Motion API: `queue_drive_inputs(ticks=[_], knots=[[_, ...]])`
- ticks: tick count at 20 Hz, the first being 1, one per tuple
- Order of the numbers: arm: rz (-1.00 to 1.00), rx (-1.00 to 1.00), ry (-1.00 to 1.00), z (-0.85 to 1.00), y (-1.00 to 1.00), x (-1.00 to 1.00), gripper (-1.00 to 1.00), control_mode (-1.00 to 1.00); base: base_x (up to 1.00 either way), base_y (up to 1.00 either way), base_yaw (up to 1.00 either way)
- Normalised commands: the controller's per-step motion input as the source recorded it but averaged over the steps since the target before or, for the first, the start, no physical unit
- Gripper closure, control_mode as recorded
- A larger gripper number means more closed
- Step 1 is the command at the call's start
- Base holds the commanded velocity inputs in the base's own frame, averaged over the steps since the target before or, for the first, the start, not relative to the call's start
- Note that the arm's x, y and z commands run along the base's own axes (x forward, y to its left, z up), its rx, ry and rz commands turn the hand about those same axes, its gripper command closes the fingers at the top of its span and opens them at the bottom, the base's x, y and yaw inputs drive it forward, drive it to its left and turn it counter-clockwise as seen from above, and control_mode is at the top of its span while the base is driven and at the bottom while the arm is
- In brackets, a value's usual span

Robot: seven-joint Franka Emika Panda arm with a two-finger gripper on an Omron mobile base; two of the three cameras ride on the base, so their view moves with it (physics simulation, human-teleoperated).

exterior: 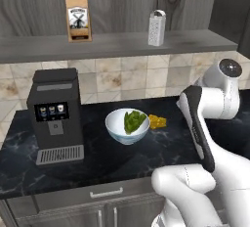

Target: Pick the cheese from the fridge and the cheese grater from the cabinet and place them next to the salad bowl.

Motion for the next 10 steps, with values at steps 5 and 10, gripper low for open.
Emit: queue_drive_inputs(ticks=[5, 10], knots=[[-0.18, 0.08, -0.07, 0.8, -0.07, -0.61, -1.0, -1.0, 0.0, 0.0, 0.0], [-0.02, 0.26, -0.18, 0.5, 0.0, -0.26, -1.0, -1.0, 0.0, 0.0, 0.0]])
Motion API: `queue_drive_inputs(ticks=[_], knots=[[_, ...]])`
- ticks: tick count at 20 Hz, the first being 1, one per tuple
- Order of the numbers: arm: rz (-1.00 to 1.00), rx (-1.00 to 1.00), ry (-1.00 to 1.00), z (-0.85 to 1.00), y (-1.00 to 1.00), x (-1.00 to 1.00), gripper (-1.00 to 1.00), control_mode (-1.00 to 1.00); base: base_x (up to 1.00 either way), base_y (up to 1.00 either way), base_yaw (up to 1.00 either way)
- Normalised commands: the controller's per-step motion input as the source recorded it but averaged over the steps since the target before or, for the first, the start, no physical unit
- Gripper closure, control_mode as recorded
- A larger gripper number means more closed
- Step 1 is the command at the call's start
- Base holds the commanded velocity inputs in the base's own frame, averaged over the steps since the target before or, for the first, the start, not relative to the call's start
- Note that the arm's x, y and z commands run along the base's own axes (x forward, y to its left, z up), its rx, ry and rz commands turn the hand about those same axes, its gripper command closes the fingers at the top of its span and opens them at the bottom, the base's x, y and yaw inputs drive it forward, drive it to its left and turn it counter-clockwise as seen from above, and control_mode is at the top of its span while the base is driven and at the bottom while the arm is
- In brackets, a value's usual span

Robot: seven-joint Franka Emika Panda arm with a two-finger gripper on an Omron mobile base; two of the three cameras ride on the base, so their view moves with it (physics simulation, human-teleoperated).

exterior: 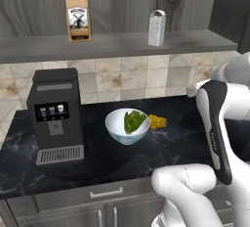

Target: Pick the cheese from the fridge and the cheese grater from the cabinet and place them next to the salad bowl.

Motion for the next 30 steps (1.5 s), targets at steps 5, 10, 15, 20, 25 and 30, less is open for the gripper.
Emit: queue_drive_inputs(ticks=[5, 10, 15, 20, 25, 30], knots=[[0.0, 0.15, -0.4, 0.75, 0.03, -0.19, -1.0, -1.0, 0.0, 0.0, 0.0], [0.0, 0.0, -0.45, 0.74, 0.11, -0.08, -1.0, -1.0, 0.0, 0.0, 0.0], [0.0, 0.0, -0.29, 0.49, 0.0, -0.02, -1.0, -1.0, 0.0, 0.0, 0.0], [0.04, 0.0, -0.05, 0.49, -0.01, 0.11, -1.0, -1.0, 0.0, 0.0, 0.0], [0.14, 0.0, 0.23, 0.19, 0.0, 0.27, -1.0, -1.0, 0.0, 0.0, 0.0], [0.11, 0.01, 0.05, 0.07, -0.01, 0.02, -1.0, -1.0, 0.0, 0.0, 0.0]])
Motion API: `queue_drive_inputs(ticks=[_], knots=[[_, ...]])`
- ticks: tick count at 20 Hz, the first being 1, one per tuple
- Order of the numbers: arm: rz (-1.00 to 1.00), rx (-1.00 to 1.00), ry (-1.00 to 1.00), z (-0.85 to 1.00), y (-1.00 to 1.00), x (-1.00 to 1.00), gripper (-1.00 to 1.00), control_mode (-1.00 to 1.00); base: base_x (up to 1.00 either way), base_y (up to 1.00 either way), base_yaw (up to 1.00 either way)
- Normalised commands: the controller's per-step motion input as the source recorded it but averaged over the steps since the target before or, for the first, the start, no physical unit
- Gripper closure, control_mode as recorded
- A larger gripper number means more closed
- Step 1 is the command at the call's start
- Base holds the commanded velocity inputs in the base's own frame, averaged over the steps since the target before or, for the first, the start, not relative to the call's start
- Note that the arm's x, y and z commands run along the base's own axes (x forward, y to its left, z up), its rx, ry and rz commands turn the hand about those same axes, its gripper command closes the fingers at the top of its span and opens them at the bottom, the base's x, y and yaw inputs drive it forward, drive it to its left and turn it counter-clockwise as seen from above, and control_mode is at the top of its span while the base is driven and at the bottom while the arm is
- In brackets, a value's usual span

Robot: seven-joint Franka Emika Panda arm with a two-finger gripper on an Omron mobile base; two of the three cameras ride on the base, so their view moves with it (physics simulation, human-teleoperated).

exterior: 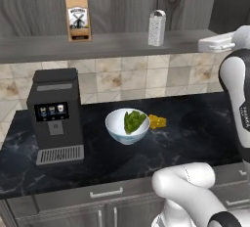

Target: Pick the cheese from the fridge and the cheese grater from the cabinet and place them next to the salad bowl.

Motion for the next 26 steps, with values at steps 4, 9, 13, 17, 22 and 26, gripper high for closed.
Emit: queue_drive_inputs(ticks=[4, 9, 13, 17, 22, 26], knots=[[0.0, 0.0, 0.0, 0.0, 0.0, 0.07, -1.0, -1.0, 0.0, 0.0, 0.0], [0.0, 0.0, 0.0, -0.01, 0.0, 0.27, -1.0, -1.0, 0.0, 0.0, 0.0], [0.01, 0.0, 0.0, 0.0, 0.0, 0.39, -1.0, -1.0, 0.0, 0.0, 0.0], [0.08, 0.0, 0.0, 0.0, 0.0, 0.4, -1.0, -1.0, 0.0, 0.0, 0.0], [0.08, 0.0, 0.0, 0.0, 0.0, 0.49, -1.0, -1.0, 0.0, 0.0, 0.0], [0.06, 0.0, 0.0, 0.0, 0.0, 0.47, -1.0, -1.0, 0.0, 0.0, 0.0]])
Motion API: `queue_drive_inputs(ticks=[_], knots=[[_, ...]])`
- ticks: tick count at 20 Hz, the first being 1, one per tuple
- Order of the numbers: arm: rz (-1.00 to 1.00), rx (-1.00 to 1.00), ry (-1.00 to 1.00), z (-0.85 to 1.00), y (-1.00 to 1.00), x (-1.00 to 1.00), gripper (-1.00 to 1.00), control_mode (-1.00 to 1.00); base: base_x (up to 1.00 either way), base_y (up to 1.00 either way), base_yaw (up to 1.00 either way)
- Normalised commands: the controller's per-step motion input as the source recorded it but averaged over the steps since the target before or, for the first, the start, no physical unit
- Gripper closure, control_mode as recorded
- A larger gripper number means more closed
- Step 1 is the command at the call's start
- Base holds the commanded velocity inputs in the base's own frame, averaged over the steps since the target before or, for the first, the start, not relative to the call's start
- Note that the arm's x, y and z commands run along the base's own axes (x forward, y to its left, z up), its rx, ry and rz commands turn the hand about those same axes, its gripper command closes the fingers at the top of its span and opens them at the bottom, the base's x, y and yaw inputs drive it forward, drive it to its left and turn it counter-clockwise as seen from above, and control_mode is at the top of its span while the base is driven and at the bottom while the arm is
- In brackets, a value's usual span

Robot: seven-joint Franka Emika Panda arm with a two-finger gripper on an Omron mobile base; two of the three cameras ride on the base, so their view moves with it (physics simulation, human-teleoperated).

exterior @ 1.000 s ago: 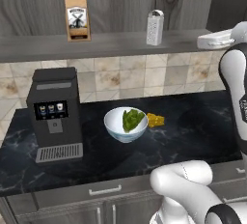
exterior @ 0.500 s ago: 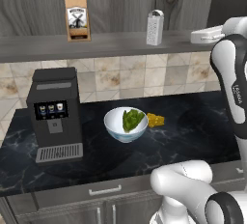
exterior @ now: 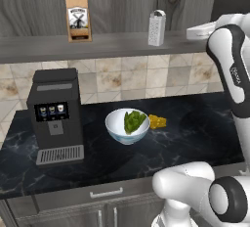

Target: Pick the cheese from the fridge and the cheese grater from the cabinet and place them next to the salad bowl.

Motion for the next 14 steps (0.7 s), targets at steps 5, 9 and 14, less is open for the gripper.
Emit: queue_drive_inputs(ticks=[5, 9, 14], knots=[[0.04, 0.0, 0.0, -0.01, 0.0, 0.45, -1.0, -1.0, 0.0, 0.0, 0.0], [0.01, 0.0, 0.0, -0.04, 0.0, 0.45, -1.0, -1.0, 0.0, 0.0, 0.0], [0.0, 0.0, 0.0, -0.03, 0.0, 0.42, -1.0, -1.0, 0.0, 0.0, 0.0]])
